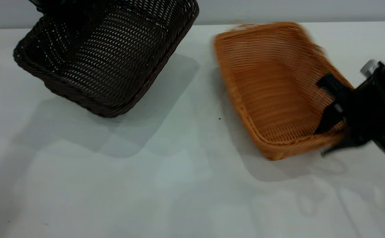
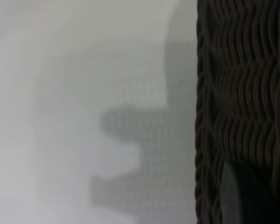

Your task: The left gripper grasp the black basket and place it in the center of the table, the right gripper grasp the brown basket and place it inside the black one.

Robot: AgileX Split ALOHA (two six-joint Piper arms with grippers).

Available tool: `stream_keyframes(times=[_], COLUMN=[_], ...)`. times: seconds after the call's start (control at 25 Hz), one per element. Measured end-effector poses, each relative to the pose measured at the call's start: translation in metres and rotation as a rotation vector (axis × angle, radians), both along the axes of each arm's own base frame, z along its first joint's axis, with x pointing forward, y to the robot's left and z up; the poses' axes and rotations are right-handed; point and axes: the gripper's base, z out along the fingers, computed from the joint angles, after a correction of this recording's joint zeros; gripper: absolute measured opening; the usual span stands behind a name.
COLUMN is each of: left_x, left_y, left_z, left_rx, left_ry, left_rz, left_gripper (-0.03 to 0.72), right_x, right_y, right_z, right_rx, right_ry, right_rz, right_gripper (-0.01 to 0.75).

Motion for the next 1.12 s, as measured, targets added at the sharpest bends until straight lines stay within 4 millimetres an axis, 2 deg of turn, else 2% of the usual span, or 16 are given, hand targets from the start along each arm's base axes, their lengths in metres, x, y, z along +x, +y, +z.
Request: stream_keyframes(times=[0.08,0.24,0.48,0.6,0.68,0.84,0.96,1.12], left_x=[-0.001,-0.004,-0.015,-0.039,-0.055,-0.059,-0.057,-0.061], left_y=[-0.001,-0.008,-0.060,-0.096,-0.115,-0.122,-0.124,-0.136], left_z=[-0.001,0.001,0.006,-0.005,-0.018,-0.024,-0.029,-0.046], left_rx=[0.039,0.109,0.194,0.246,0.219,0.236,0.291,0.289], left_ry=[0.004,-0.012,-0.087,-0.014,0.056,0.051,0.002,-0.011], left_rz=[-0.069,-0.224,-0.567,-0.875,-0.975,-1.039,-1.141,-1.176], left_gripper=[0.081,0.081,0.081,0.079,0.079,0.079,0.079,0.079], right_x=[0.011,0.032,0.065,0.082,0.091,0.089,0.083,0.080], right_y=[-0.007,-0.037,-0.099,-0.125,-0.144,-0.179,-0.189,-0.180], right_z=[0.005,0.024,0.073,0.094,0.110,0.125,0.126,0.127], right_rx=[-0.002,0.007,-0.022,0.003,0.005,-0.001,-0.011,0.055], right_ry=[-0.061,-0.175,-0.342,-0.399,-0.456,-0.494,-0.491,-0.480], right_rz=[0.058,0.151,0.340,0.229,0.166,0.129,0.170,0.242], right_gripper=[0.064,0.062,0.066,0.062,0.061,0.061,0.061,0.061])
